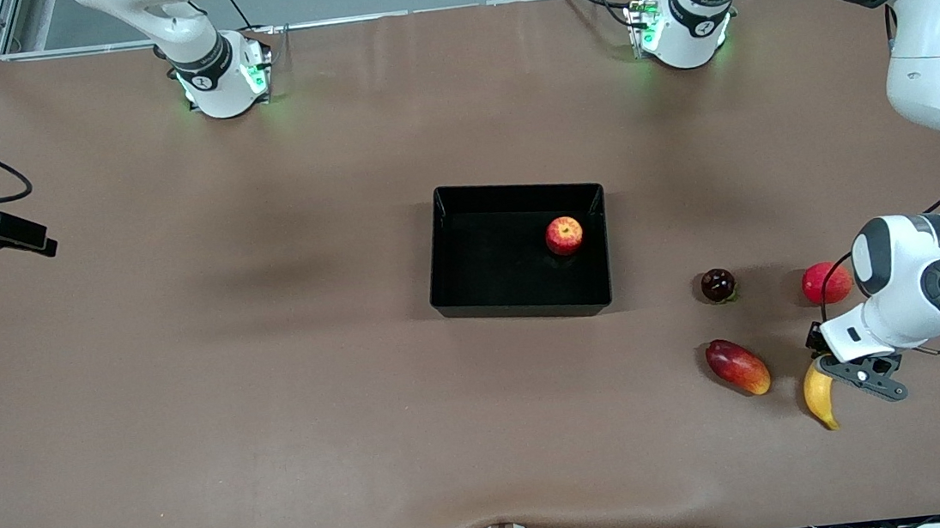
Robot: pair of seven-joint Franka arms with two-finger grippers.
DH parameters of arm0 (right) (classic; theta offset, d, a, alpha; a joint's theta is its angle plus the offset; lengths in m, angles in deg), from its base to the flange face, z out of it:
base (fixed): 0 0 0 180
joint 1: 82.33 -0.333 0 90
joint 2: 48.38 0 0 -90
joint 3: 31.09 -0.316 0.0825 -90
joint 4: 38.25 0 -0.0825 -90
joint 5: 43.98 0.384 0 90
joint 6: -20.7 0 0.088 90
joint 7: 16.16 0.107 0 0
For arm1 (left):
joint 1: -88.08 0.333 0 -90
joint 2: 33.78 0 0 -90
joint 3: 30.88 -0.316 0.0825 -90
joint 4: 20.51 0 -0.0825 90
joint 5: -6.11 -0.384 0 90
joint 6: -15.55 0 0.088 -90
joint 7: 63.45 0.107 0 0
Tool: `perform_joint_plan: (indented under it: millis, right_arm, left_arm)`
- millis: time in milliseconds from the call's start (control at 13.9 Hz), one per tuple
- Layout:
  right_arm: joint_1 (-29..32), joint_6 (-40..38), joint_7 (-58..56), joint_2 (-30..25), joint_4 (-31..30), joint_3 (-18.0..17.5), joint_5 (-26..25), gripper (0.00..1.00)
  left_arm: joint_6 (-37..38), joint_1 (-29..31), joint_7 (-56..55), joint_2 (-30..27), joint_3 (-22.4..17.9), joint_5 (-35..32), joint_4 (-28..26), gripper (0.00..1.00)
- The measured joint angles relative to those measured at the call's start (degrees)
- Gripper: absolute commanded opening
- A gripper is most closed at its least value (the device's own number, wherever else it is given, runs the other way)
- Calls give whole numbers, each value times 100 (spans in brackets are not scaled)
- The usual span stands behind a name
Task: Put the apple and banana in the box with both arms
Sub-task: 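Grasp the banana with the left gripper and lift it, then carry the banana over the box with the left gripper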
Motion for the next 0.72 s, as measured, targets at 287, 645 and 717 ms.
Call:
perform_joint_plan:
  millis: [287,645,717]
  right_arm:
    - [10,0,0,4,-4,6,-1,100]
    - [16,1,0,5,-8,8,-2,100]
    - [19,2,0,5,-8,8,-2,100]
  left_arm:
    - [-8,25,399,-137,30,0,82,0]
    - [204,20,410,-883,490,0,138,0]
    - [463,10,339,-1066,688,1,136,0]
